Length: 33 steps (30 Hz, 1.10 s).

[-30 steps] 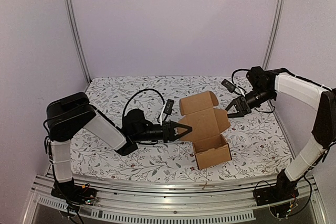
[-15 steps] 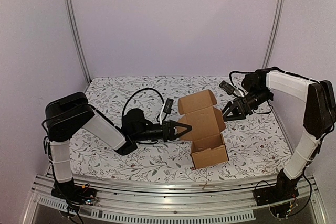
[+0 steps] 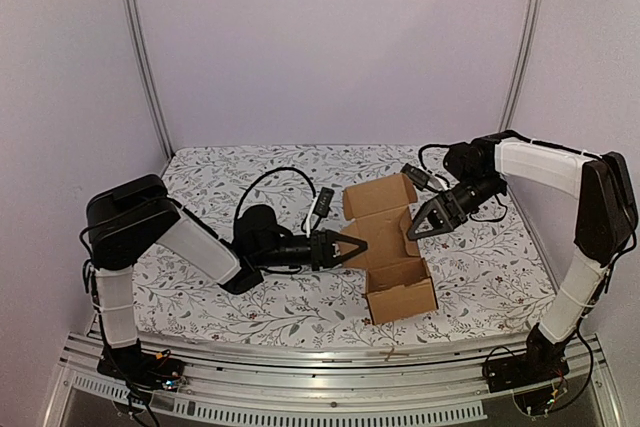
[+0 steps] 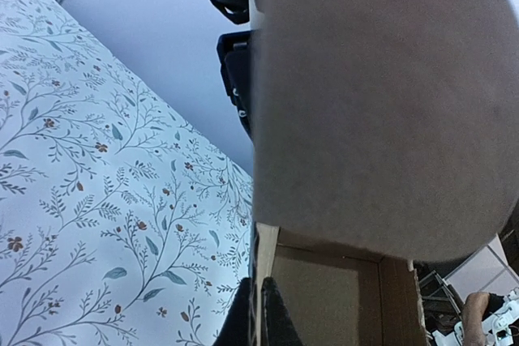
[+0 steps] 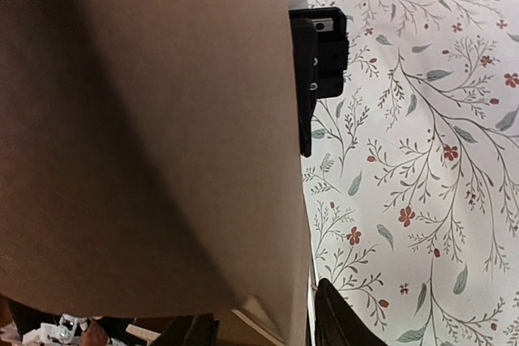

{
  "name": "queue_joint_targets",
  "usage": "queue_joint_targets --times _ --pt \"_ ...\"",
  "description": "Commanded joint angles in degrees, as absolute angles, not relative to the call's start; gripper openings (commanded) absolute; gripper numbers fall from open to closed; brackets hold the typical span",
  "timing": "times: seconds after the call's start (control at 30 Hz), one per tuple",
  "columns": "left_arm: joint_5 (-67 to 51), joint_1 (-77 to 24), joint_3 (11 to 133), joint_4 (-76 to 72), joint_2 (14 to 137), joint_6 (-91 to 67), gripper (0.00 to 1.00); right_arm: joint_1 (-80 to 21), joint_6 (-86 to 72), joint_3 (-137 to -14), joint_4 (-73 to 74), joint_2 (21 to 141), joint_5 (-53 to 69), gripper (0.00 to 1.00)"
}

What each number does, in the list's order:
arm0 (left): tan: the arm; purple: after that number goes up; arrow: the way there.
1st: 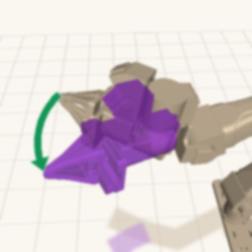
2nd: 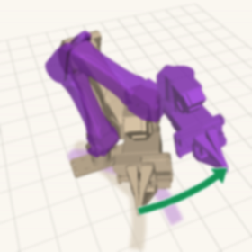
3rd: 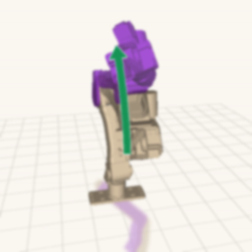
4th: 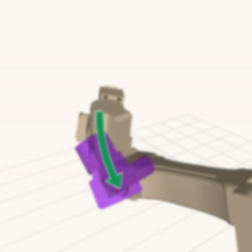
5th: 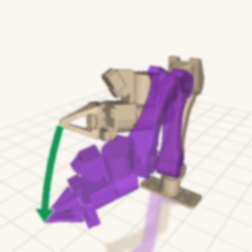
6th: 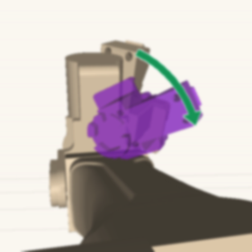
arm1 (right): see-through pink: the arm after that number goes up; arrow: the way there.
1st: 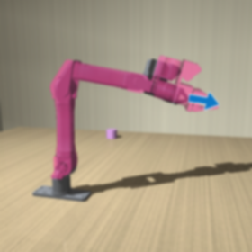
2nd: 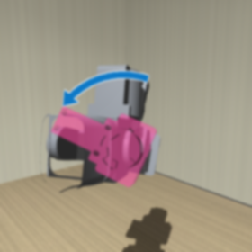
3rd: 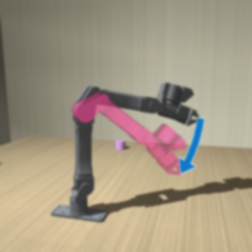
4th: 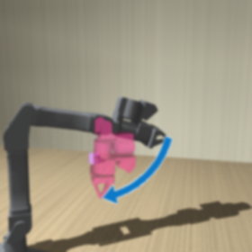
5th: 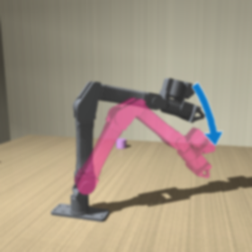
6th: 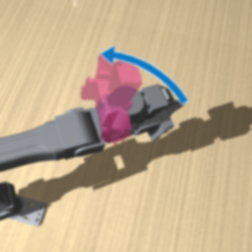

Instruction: Fold the paper box

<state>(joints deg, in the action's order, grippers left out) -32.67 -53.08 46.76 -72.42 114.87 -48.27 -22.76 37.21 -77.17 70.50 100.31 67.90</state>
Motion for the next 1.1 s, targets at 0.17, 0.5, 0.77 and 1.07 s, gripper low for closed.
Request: queue_joint_targets --times 0.17,0.5,0.77,1.07 --pt "-32.75 -53.36 48.38 -75.04 115.79 -49.42 0.00 -23.37 33.60 -77.08 67.16 100.80 66.80 0.02" --pt "-23.25 -52.75 38.89 -69.17 105.97 -43.28 0.54 -22.31 31.72 -76.19 65.09 99.57 65.01 0.00" --pt "-6.69 -50.60 31.00 -47.00 96.00 -38.11 0.59 -22.01 34.65 -76.26 68.30 98.73 66.92 0.00" --pt "-16.29 -51.04 39.67 -54.49 105.10 -37.00 0.56 -22.05 36.44 -77.05 69.34 100.02 66.15 0.00"
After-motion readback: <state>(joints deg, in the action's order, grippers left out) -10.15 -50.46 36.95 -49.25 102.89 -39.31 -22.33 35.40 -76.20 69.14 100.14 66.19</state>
